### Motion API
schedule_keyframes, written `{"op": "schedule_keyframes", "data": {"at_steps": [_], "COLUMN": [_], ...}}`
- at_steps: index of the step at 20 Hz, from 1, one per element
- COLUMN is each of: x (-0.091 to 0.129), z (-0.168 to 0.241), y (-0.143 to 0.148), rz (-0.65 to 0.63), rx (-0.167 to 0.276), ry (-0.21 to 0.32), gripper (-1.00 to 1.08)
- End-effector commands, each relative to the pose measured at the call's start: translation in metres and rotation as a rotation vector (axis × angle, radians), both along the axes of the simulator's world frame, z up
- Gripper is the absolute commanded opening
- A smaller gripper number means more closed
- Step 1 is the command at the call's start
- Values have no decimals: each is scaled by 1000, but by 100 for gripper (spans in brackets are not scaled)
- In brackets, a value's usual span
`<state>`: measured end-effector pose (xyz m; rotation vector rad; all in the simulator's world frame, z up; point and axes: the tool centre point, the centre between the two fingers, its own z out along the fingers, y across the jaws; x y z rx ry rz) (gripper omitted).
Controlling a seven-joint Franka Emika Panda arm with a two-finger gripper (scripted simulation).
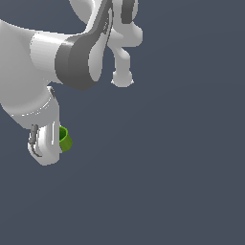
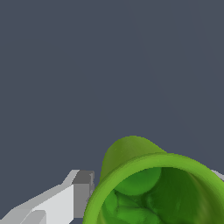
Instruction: Pick up the object and move it to a goal position.
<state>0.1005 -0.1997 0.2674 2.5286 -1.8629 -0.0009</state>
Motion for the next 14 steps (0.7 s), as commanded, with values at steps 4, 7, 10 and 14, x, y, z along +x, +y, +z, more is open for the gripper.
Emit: {"op": "schedule_keyframes", "data": {"at_steps": [4, 7, 10, 14], "x": [4, 5, 6, 7], "z": [15, 19, 21, 22], "y": [-18, -23, -26, -28], "rz": [2, 2, 2, 2], "rx": [0, 0, 0, 0], "ry": [-1, -1, -1, -1], "gripper": [-100, -100, -100, -100]}}
